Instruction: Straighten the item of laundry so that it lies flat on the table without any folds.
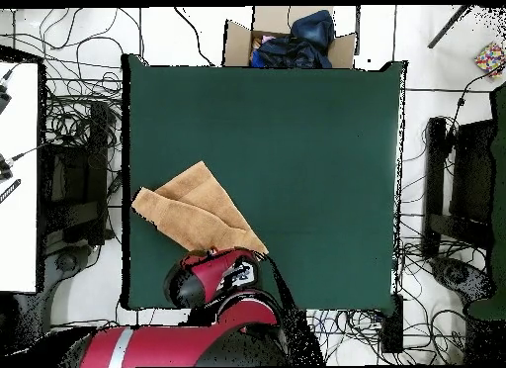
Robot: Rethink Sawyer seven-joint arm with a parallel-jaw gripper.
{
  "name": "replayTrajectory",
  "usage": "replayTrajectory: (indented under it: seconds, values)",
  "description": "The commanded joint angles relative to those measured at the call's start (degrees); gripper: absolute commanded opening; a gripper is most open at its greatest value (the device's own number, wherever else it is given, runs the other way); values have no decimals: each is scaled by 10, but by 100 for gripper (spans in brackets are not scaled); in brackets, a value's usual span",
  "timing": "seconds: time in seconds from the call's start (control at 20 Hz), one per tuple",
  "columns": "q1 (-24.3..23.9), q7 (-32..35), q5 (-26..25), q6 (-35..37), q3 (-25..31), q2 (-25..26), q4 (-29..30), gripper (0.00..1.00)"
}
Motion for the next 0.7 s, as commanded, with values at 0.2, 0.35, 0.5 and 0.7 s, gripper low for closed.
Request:
replayTrajectory:
  seconds: [0.2,0.35,0.5,0.7]
  values:
    - [7,148,55,-24,-20,-8,51,0]
    - [15,152,66,-28,-18,-32,79,0]
    - [48,164,91,-33,-23,-47,96,0]
    - [88,170,126,-38,-30,-42,101,0]
